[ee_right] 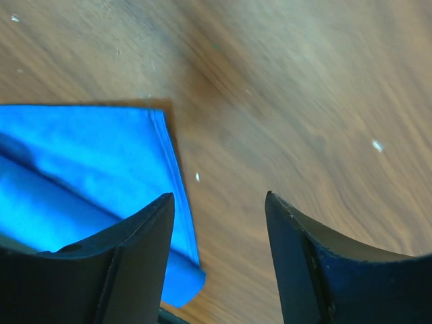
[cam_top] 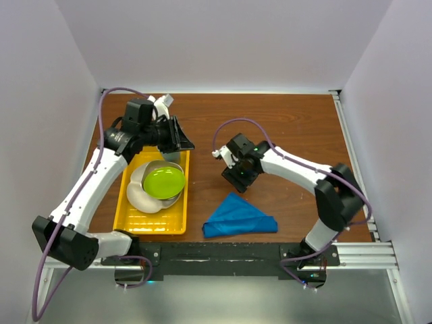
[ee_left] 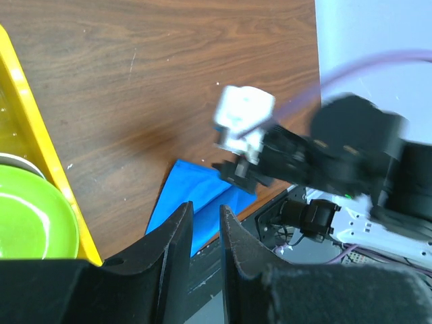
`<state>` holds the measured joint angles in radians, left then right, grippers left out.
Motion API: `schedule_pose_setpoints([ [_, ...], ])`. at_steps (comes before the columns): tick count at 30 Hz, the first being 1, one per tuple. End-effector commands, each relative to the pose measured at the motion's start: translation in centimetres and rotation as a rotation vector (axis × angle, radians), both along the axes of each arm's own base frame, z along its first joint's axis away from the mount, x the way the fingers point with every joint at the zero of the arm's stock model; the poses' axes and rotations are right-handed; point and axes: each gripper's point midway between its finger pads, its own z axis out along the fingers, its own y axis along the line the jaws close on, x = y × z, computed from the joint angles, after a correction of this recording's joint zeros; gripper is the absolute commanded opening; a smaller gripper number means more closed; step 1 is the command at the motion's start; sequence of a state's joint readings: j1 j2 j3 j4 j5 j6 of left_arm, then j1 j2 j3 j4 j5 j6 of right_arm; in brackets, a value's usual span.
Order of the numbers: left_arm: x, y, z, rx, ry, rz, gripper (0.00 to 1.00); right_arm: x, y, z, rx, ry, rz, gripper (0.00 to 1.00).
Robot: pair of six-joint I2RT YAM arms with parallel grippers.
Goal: Fold the napkin, place the utensils inside, and roll it up
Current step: Roll the napkin with the utensil
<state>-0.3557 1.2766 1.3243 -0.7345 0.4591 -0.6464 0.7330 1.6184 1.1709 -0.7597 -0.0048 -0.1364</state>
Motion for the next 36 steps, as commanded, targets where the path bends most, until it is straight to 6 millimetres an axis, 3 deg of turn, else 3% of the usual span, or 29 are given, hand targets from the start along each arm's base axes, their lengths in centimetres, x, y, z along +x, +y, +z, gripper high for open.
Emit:
schedule_pose_setpoints([
  [1, -0.9, 0.0, 1.9, -0.034, -0.064, -0.005, 0.27, 1.4, 4.1, 0.9, 0.113, -0.004, 0.152, 0.6],
  [6, -1.5, 0.1, 2.0, -0.046, -0.071, -0.017, 0.27, -0.2, 5.6, -1.1, 0.173, 0.104, 0.242, 0.63],
  [12, -1.4, 0.1, 2.6, -0.041, -0.088, -0.026, 0.27, 0.4, 6.3, -2.6, 0.16, 0.127, 0.241, 0.63],
  [19, -1.1, -0.1, 2.5, -0.032, -0.087, -0.042, 0.27, -0.1, 6.0, -4.5, 0.128, 0.182, 0.251, 0.45],
  [24, -1.0, 0.0, 2.6, -0.028, -0.093, -0.04, 0.27, -1.1, 6.6, -3.8, 0.176, 0.22, 0.269, 0.28],
  [25, -1.0, 0.0, 2.6, -0.028, -0.092, -0.042, 0.27, -1.3, 6.4, -3.7, 0.171, 0.23, 0.267, 0.19],
  [29, -0.8, -0.2, 2.5, -0.031, -0.09, -0.045, 0.27, -1.9, 6.3, -2.2, 0.175, 0.257, 0.239, 0.0],
  [32, -0.8, -0.3, 1.8, -0.032, -0.078, -0.051, 0.27, -2.9, 5.8, -1.3, 0.175, 0.278, 0.216, 0.0],
  [36, -0.9, -0.5, 1.1, -0.039, -0.061, -0.055, 0.27, -4.0, 5.4, 1.4, 0.213, 0.259, 0.211, 0.0],
])
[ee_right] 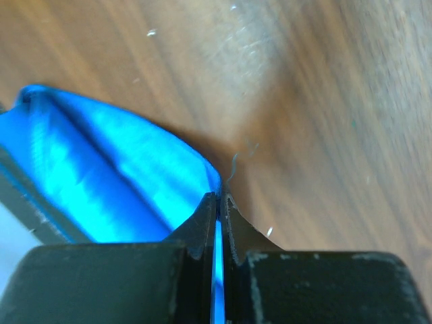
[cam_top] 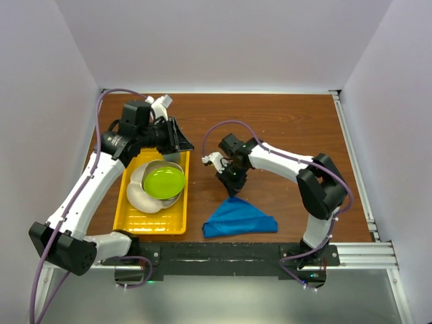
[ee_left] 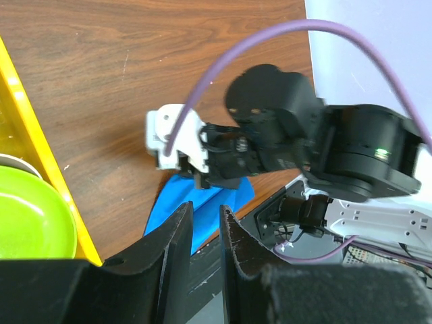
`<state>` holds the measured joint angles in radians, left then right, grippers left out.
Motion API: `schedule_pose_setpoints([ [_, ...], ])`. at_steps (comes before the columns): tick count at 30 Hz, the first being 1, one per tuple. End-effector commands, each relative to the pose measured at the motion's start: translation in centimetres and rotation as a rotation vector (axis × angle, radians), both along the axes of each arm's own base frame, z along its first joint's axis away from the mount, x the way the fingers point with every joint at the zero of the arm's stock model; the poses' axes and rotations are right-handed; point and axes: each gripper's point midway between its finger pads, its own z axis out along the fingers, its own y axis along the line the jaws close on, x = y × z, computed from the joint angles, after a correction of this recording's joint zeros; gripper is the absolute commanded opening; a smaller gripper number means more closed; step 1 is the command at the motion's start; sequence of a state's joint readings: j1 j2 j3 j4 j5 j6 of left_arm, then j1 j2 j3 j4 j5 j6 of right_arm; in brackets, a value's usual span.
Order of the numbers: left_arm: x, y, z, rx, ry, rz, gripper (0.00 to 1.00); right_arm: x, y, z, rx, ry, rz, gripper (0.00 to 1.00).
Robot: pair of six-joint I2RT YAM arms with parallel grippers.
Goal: Fold the napkin, place the utensils inside, and roll it up
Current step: Roll the napkin with the utensil
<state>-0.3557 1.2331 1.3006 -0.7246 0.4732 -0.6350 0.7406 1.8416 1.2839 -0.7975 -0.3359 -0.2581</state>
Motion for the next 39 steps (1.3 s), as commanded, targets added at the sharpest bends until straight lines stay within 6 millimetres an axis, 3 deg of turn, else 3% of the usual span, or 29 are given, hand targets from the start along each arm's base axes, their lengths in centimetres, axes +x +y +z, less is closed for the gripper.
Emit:
schedule_pose_setpoints([
  [1, 0.0, -0.7, 0.3, -0.027, -0.024, -0.039, 0.27, -1.8, 0.2, 5.1, 0.084, -0.005, -0.011, 0.0],
  [4, -0.1, -0.8, -0.2, -0.03, -0.014, -0.047, 0.27, -3.5, 0.3, 6.2, 0.115, 0.023, -0.001, 0.0],
  [10, -0.2, -1.1, -1.0, -0.038, 0.007, -0.062, 0.27, -7.3, 0.2, 6.7, 0.121, 0.081, 0.024, 0.0],
  [28, -0.4, -0.9, -1.7, -0.036, 0.029, -0.05, 0.27, -11.5, -0.4, 7.0, 0.144, 0.196, -0.026, 0.0],
  [33, -0.4, -0.9, -1.8, -0.037, 0.032, -0.049, 0.26, -12.4, 1.0, 7.9, 0.217, 0.27, -0.114, 0.0],
  [39, -0.6, -0.9, -1.9, -0.035, 0.036, -0.057, 0.26, -12.8, 0.8, 6.8, 0.197, 0.295, -0.154, 0.0],
])
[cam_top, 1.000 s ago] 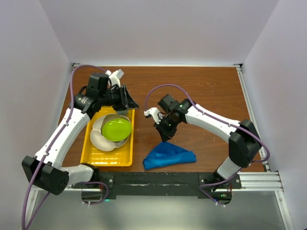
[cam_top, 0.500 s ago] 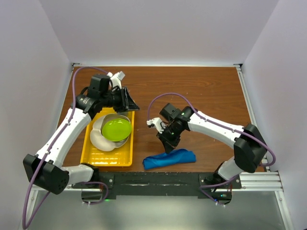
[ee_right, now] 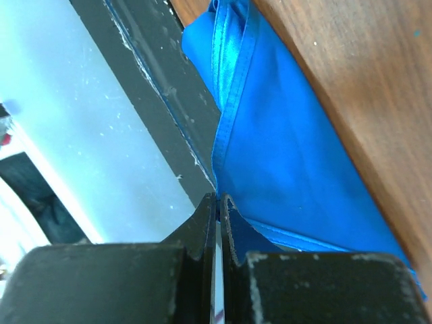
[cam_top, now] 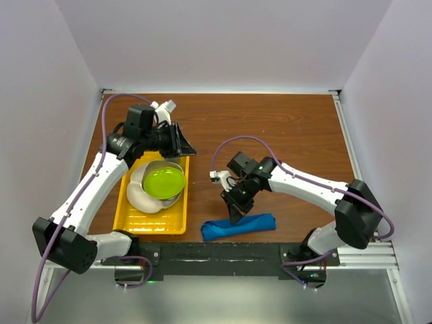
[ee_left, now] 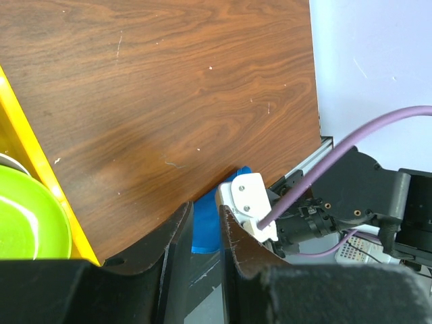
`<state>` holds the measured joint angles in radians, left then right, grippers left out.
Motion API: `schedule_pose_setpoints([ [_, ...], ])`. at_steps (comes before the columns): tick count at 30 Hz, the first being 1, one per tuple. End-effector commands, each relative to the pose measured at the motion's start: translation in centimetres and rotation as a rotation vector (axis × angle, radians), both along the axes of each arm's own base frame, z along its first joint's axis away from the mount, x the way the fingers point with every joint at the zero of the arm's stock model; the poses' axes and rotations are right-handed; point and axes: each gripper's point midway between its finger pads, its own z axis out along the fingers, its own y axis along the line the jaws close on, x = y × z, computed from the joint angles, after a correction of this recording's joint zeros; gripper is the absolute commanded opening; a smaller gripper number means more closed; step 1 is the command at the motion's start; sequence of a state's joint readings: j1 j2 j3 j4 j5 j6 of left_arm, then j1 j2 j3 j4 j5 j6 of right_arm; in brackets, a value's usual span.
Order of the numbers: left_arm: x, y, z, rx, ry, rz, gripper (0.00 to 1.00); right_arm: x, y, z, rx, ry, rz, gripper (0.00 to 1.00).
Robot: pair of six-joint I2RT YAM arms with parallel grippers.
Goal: Fold the napkin, place the utensils inside, and roll it up
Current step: Roll the napkin with the utensil
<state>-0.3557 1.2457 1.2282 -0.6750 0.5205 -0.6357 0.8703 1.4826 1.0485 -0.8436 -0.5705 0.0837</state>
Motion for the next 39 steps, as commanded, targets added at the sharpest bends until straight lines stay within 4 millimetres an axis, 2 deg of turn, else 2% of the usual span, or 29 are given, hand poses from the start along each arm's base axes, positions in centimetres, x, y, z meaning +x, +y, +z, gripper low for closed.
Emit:
schedule_pose_setpoints([
  [1, -0.3, -0.3, 0.1, -0.017, -0.003, -0.022, 0.26, -0.6, 0.6, 0.4, 0.039, 0.027, -0.043, 0.0],
  [11, -0.7, -0.3, -0.2, -0.015, 0.004, -0.031, 0.26, -1.6, -1.0, -2.2, -0.027, 0.056, -0.033, 0.0],
  [19, -0.6, -0.3, -0.1, -0.017, -0.001, -0.029, 0.26, -1.7, -1.2, -3.4, -0.056, 0.074, -0.048, 0.0],
  [23, -0.6, -0.2, 0.0, -0.015, 0.0, -0.025, 0.26, -1.5, -1.0, -4.1, -0.07, 0.082, -0.062, 0.04],
  [26, -0.6, -0.2, 0.0, -0.014, -0.002, -0.022, 0.26, -1.6, -0.8, -4.6, -0.071, 0.1, -0.072, 0.07],
  [33, -0.8, 0.0, 0.2, -0.007, -0.005, -0.017, 0.26, -2.0, -1.3, -5.3, -0.103, 0.104, -0.074, 0.27],
  [34, -0.8, 0.0, 0.2, -0.006, -0.005, -0.017, 0.26, -2.1, -1.3, -5.2, -0.098, 0.105, -0.072, 0.32],
  [39, -0.7, 0.0, 0.2, -0.006, -0.005, -0.016, 0.26, -2.1, -1.4, -4.9, -0.1, 0.093, -0.085, 0.37],
])
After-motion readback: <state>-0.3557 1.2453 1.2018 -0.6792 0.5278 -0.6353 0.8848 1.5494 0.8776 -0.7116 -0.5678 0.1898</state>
